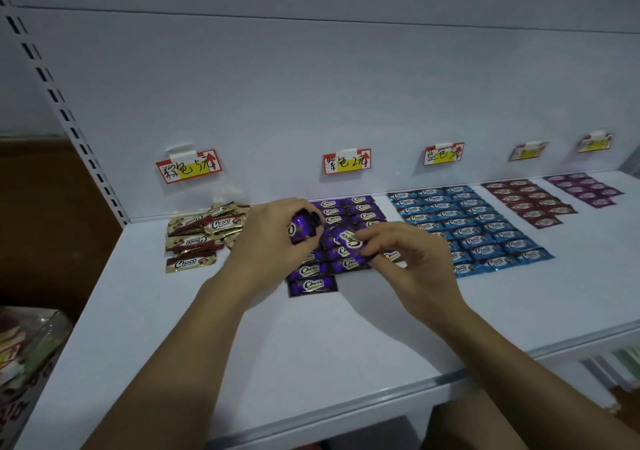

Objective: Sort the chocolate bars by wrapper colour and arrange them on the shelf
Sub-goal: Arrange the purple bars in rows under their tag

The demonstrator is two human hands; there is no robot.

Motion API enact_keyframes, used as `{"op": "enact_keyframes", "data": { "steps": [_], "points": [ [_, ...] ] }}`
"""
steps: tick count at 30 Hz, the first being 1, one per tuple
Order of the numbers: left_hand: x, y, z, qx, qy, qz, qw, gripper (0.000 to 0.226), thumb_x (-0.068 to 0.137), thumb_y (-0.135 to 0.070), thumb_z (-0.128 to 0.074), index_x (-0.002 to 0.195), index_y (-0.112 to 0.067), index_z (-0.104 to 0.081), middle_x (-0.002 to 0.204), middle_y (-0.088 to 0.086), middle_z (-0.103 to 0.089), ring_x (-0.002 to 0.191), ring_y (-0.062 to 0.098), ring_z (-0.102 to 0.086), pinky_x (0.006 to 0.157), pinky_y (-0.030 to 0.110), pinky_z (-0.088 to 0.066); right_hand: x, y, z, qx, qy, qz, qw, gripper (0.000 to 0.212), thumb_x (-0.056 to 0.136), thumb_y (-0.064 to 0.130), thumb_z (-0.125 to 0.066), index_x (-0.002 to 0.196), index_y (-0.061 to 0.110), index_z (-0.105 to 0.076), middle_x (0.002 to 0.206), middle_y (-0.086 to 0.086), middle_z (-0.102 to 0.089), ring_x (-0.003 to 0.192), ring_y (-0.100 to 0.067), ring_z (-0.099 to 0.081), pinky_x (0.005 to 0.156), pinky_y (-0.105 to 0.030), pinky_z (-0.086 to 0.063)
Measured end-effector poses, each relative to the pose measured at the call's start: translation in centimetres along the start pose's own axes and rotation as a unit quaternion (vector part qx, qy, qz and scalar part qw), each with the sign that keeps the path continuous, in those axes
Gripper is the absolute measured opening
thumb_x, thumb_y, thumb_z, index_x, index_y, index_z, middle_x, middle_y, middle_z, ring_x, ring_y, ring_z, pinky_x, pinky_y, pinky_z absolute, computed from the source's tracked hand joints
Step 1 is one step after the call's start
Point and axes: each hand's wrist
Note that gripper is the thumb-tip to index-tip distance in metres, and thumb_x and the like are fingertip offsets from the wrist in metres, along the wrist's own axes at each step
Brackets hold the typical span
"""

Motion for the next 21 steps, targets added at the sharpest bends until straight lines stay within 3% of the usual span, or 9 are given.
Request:
{"op": "enact_keyframes", "data": {
  "steps": [3, 8, 10, 14, 17, 21],
  "points": [
    [0.2, 0.8, 0.3, 0.053, 0.079, -0.050, 0.994, 0.024, 0.079, -0.013, -0.080, 0.097, -0.028, -0.075, 0.094, -0.016, -0.070, 0.086, 0.005, -0.064, 0.081, 0.031, -0.055, -0.6, -0.4, 0.3, -0.030, 0.010, 0.018, 0.999, 0.020, 0.079, -0.009, -0.077, 0.087, 0.009, -0.074, 0.099, 0.002, -0.074, 0.098, -0.012, -0.070, 0.084, -0.026, -0.054],
    [-0.2, 1.0, 0.4, 0.100, 0.229, -0.063, 0.966, 0.019, 0.082, -0.023, -0.078, 0.099, -0.031, -0.076, 0.095, -0.016, -0.071, 0.088, 0.002, -0.062, 0.078, 0.019, -0.050, -1.9, -1.6, 0.2, -0.154, 0.053, 0.083, 0.983, 0.018, 0.090, 0.001, -0.071, 0.105, 0.009, -0.076, 0.096, -0.003, -0.068, 0.091, -0.019, -0.063, 0.080, -0.025, -0.050],
    [-0.4, 1.1, 0.1, 0.101, 0.251, -0.063, 0.961, 0.011, 0.082, -0.031, -0.075, 0.093, -0.028, -0.074, 0.090, -0.014, -0.071, 0.083, 0.004, -0.063, 0.075, 0.028, -0.052, -2.3, -2.1, -0.2, -0.179, 0.089, 0.082, 0.976, 0.021, 0.091, 0.008, -0.070, 0.112, 0.011, -0.074, 0.097, -0.002, -0.069, 0.089, -0.021, -0.064, 0.078, -0.029, -0.052],
    [-0.6, 1.4, 0.1, 0.097, 0.279, -0.038, 0.955, 0.014, 0.078, -0.035, -0.069, 0.084, -0.022, -0.070, 0.081, -0.009, -0.069, 0.075, 0.009, -0.064, 0.069, 0.039, -0.053, -2.5, -2.7, -0.6, -0.199, 0.140, 0.097, 0.965, 0.014, 0.082, 0.015, -0.082, 0.095, 0.015, -0.075, 0.091, 0.004, -0.070, 0.085, -0.018, -0.064, 0.071, -0.036, -0.054],
    [-0.7, 1.5, 0.1, 0.094, 0.297, -0.022, 0.950, 0.019, 0.076, -0.038, -0.068, 0.082, -0.020, -0.069, 0.078, -0.007, -0.068, 0.073, 0.012, -0.064, 0.066, 0.042, -0.053, -2.8, -2.7, 0.0, -0.184, 0.133, 0.030, 0.974, 0.016, 0.077, 0.028, -0.087, 0.086, 0.021, -0.076, 0.091, 0.011, -0.069, 0.086, -0.011, -0.063, 0.074, -0.029, -0.052],
    [-0.8, 1.4, -0.2, 0.084, 0.307, -0.018, 0.948, 0.017, 0.078, -0.034, -0.070, 0.079, -0.018, -0.068, 0.076, -0.005, -0.066, 0.070, 0.013, -0.062, 0.067, 0.043, -0.052, -3.0, -2.9, 0.2, -0.188, 0.138, -0.035, 0.972, 0.016, 0.076, 0.036, -0.085, 0.083, 0.025, -0.076, 0.089, 0.014, -0.068, 0.086, -0.005, -0.063, 0.072, -0.032, -0.054]
  ]
}}
Point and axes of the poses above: each hand's wrist, its own x-axis towards the middle knuckle, its own z-axis out of the back of the hand, y = z × x
